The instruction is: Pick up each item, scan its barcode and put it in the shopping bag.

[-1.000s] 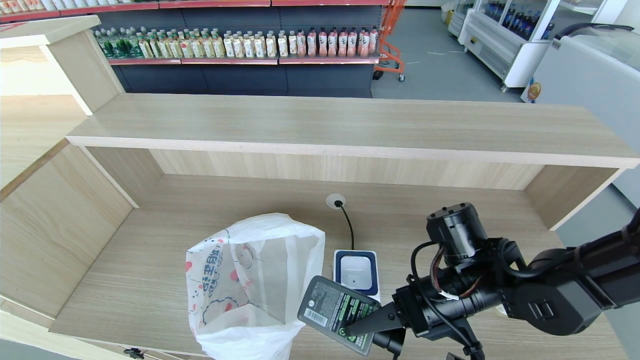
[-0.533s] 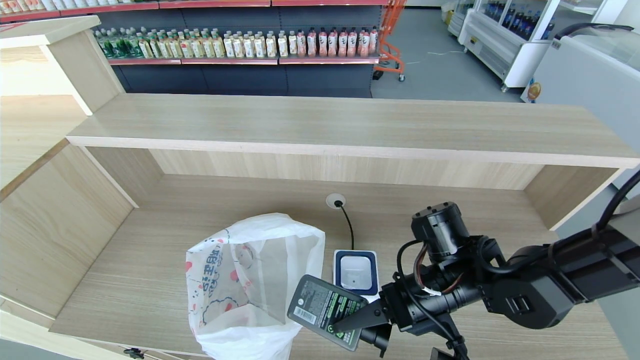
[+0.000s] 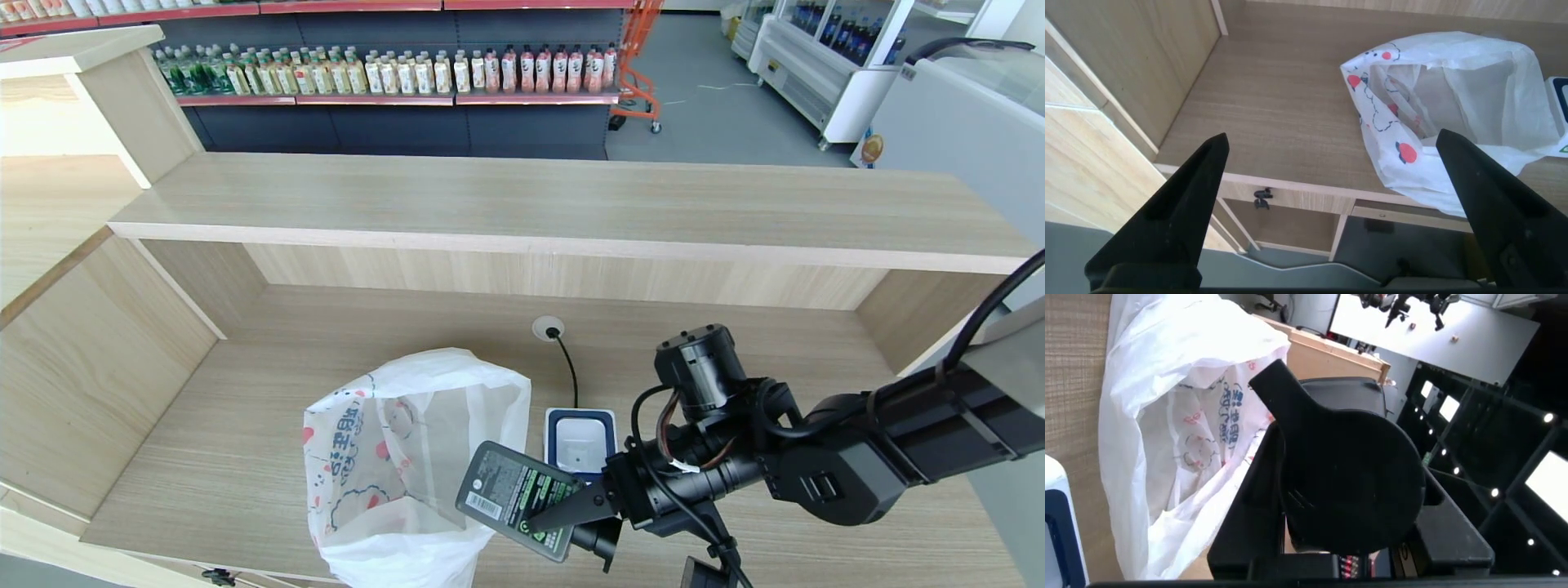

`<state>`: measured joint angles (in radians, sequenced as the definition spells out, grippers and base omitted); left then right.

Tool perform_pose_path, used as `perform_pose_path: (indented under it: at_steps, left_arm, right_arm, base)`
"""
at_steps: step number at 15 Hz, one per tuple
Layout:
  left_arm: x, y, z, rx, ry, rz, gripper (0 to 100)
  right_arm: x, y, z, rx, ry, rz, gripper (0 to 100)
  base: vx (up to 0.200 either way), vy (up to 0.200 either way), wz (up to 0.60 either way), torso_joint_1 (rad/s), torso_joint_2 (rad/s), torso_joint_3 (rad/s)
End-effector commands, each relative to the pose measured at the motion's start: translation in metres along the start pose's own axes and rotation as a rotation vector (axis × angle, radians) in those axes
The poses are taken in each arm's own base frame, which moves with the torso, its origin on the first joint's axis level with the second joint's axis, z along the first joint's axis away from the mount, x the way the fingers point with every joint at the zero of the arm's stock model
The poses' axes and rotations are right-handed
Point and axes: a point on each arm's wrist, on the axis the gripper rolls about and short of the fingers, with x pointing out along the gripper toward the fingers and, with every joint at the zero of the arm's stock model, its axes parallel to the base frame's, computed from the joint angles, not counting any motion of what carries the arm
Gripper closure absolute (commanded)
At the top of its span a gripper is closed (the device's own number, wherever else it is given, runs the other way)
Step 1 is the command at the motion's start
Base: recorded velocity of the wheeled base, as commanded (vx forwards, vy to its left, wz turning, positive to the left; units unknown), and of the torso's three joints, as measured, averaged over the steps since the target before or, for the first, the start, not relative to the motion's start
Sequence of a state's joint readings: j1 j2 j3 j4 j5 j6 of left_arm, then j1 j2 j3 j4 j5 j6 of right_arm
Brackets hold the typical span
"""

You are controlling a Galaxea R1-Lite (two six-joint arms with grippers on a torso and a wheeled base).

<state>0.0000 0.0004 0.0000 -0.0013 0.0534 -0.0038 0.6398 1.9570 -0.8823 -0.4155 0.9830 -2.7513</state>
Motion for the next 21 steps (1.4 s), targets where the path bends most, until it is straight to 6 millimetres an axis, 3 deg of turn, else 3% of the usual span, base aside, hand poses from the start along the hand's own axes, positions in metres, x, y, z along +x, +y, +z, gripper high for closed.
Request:
perform_pose_path:
  at_steps: [1,8,10,11,12,14,16,18,21]
  left_arm:
    - [0.0,0.0,0.0,-0.001,-0.001,0.0,0]
    - [0.0,0.0,0.0,-0.001,-0.001,0.0,0]
    - [0.0,0.0,0.0,-0.001,-0.001,0.0,0]
    - [0.0,0.0,0.0,-0.001,-0.001,0.0,0]
    - [0.0,0.0,0.0,-0.001,-0.001,0.0,0]
    - [0.0,0.0,0.0,-0.001,-0.001,0.0,0]
    - [0.0,0.0,0.0,-0.001,-0.001,0.0,0]
    - [0.0,0.0,0.0,-0.001,-0.001,0.0,0]
    - [0.0,0.0,0.0,-0.001,-0.001,0.0,0]
  right_arm:
    - [0.001,0.0,0.0,0.002,-0.003,-0.001,100]
    - [0.005,-0.008,-0.002,0.033,-0.007,-0.019,100]
    - [-0.007,-0.028,-0.006,0.127,0.029,-0.038,100]
    - [-0.024,-0.048,-0.008,0.205,0.087,-0.062,100]
    - [-0.04,-0.053,0.002,0.332,0.126,-0.058,100]
    - [-0.098,-0.068,0.031,0.616,0.412,0.008,100]
    - [-0.116,-0.088,0.042,1.076,0.49,-0.095,100]
    - [-0.128,-0.11,0.033,1.352,0.547,-0.238,100]
    - [-0.153,-0.113,0.054,1.819,0.725,-0.45,100]
  base:
    - [0.0,0.0,0.0,0.0,0.0,0.0]
    - [0.0,0.0,0.0,0.0,0.0,0.0]
    - [0.0,0.0,0.0,0.0,0.0,0.0]
    - [0.0,0.0,0.0,0.0,0.0,0.0]
    - [0.0,0.0,0.0,0.0,0.0,0.0]
    - [0.0,0.0,0.0,0.0,0.0,0.0]
    - [0.0,0.0,0.0,0.0,0.0,0.0]
    - [0.0,0.0,0.0,0.0,0.0,0.0]
    - [0.0,0.0,0.0,0.0,0.0,0.0]
